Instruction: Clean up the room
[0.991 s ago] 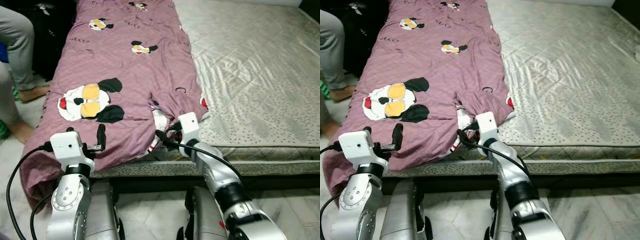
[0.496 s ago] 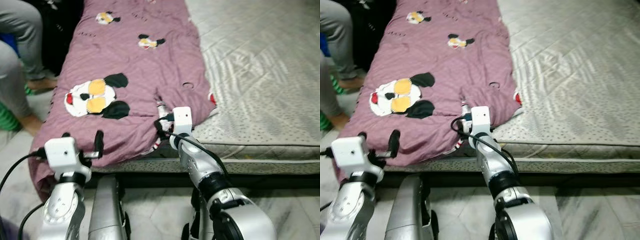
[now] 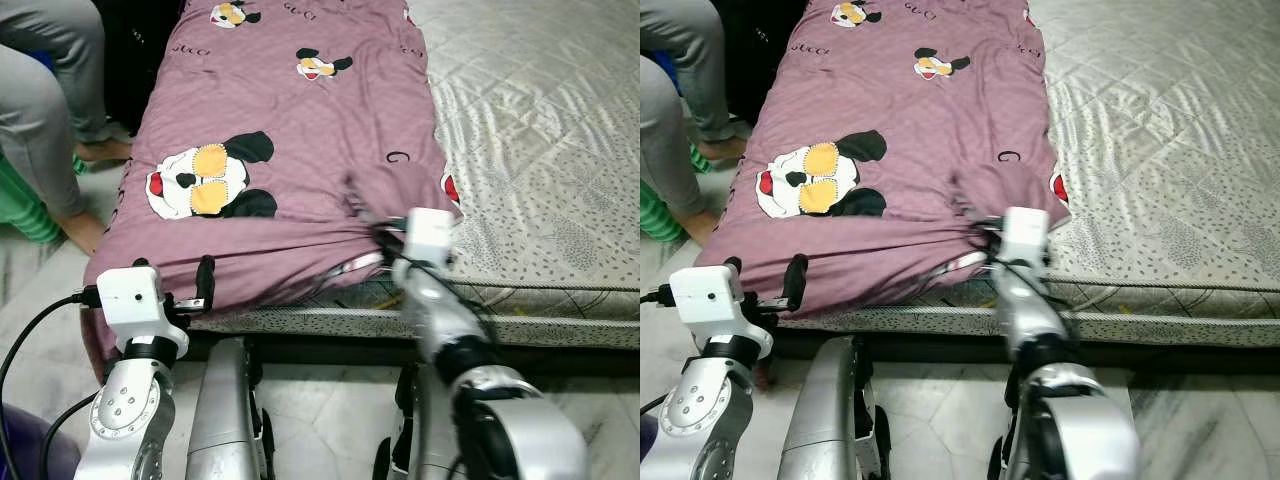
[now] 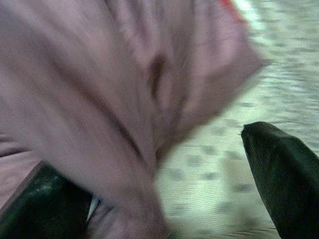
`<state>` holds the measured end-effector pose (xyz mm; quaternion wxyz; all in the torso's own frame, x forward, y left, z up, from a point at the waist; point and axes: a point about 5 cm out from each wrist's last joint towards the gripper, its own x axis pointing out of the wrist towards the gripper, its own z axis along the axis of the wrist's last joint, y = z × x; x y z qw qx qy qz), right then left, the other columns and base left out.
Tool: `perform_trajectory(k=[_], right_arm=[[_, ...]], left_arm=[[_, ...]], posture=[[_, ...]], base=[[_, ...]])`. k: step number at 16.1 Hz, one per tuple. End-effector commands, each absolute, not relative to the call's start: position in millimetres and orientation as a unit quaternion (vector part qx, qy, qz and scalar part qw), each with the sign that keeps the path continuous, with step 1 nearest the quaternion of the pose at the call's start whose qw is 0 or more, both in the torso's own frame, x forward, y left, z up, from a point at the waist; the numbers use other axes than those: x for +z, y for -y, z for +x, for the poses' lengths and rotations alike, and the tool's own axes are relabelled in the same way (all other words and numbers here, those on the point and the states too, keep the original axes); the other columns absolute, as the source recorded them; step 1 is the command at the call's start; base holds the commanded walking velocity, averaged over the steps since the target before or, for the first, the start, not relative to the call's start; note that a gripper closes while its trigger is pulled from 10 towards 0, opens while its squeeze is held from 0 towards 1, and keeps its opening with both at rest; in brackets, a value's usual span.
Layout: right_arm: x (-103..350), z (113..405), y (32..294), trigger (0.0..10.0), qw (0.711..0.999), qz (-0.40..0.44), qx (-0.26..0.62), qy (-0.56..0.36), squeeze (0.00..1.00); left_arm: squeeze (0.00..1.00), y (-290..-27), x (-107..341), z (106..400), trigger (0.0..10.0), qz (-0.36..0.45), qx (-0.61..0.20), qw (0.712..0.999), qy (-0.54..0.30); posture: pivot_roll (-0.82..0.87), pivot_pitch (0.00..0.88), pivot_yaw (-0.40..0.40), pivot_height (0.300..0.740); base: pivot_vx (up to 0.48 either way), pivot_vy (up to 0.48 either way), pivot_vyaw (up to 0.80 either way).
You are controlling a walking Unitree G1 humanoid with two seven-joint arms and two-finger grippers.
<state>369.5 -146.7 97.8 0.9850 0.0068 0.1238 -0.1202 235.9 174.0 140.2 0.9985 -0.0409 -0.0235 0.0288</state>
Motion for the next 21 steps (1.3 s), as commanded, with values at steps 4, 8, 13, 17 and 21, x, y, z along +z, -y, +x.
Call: perform_trajectory(k=[4,8,13,17,21], right_arm=[[75,336,239,10.0,0.951,-0.017,-0.273,-0.145,0.00],[61,293,254,10.0,0.952,-0.045,-0.258,-0.156,0.00],[64,257,268,10.0,0.957,-0.055,-0.243,-0.151,0.00],[120,311,224,10.0,0.992,0.078,-0.092,-0.042,0.00],[128,349,161,10.0,0.982,0.171,0.042,-0.074,0.00]], left_arm=[[0.00,-171,136,243,10.0,-0.045,0.025,0.999,0.016],[0.00,-172,136,248,10.0,-0.047,0.023,0.998,0.019],[0.00,-166,135,255,10.0,-0.055,0.013,0.998,0.024],[0.00,-162,137,262,10.0,-0.063,0.003,0.998,0.031],[0.00,-160,138,266,10.0,-0.069,-0.005,0.997,0.035]], posture=[[0.10,0.216,0.010,0.534],[0.06,0.198,0.007,0.534],[0.02,0.181,0.011,0.534],[0.02,0.163,0.017,0.534],[0.04,0.158,0.018,0.534]], base=[[0.000,0.000,0.00],[0.000,0.000,0.00],[0.000,0.000,0.00],[0.000,0.000,0.00],[0.000,0.000,0.00]])
